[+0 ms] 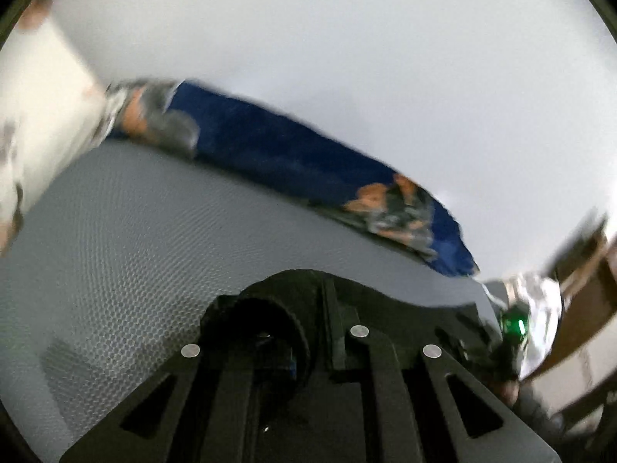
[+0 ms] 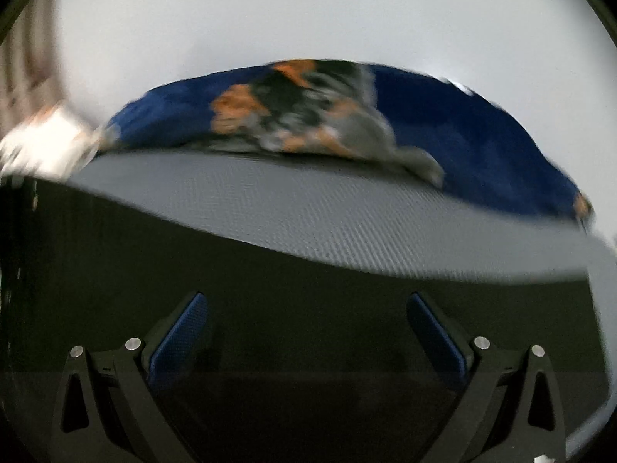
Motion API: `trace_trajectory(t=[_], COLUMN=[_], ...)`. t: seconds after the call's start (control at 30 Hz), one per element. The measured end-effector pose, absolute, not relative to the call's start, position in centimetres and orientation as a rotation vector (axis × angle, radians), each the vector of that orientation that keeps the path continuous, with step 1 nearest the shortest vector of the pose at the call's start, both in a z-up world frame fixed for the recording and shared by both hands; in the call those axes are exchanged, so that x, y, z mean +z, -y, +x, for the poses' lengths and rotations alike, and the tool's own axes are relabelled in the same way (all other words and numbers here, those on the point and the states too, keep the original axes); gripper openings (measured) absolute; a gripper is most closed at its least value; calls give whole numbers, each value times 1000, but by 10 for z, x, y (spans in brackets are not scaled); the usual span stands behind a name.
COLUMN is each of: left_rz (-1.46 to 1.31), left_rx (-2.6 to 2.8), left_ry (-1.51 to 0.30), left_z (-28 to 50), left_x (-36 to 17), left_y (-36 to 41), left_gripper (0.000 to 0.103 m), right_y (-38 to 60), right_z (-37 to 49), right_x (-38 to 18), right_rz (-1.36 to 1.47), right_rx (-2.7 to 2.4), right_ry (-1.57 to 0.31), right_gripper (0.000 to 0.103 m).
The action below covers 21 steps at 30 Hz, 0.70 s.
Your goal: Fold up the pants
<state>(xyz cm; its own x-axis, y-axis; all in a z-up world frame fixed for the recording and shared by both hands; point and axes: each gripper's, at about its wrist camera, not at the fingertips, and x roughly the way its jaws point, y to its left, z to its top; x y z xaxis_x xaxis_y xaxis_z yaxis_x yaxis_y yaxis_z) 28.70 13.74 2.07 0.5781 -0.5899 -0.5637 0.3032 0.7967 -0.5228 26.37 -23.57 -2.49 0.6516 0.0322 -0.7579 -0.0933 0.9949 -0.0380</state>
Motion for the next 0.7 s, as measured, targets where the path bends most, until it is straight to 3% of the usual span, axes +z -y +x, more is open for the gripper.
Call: trace_trajectory(t=[0.17, 0.3, 0.43, 0.5, 0.63, 0.7], left_rz=[-367, -434, -427, -415, -391, -390], left_rx=[-624, -639, -621, -613, -585, -579], left_ry=[-751, -751, -773, -780, -796, -806], left_z=[268, 262, 260, 260, 265, 268], left_x=[36, 38, 33, 34, 35, 35], left_y=[-133, -146, -150, -148, -142, -141], left_gripper=[9, 9, 9, 9, 9, 9], right_y=[228, 219, 213, 214, 222, 230], right_z=[304, 329, 340, 344, 345, 340], right_x=[-22, -37, -45, -48, -57, -59], right_rz=[-275, -404, -479, -488, -499, -499], right_rx=[370, 524, 664, 717, 761, 755], right_ry=[-991, -1106, -1170, -1208, -1283, -1295], right_gripper=[97, 76, 69, 57, 49, 28])
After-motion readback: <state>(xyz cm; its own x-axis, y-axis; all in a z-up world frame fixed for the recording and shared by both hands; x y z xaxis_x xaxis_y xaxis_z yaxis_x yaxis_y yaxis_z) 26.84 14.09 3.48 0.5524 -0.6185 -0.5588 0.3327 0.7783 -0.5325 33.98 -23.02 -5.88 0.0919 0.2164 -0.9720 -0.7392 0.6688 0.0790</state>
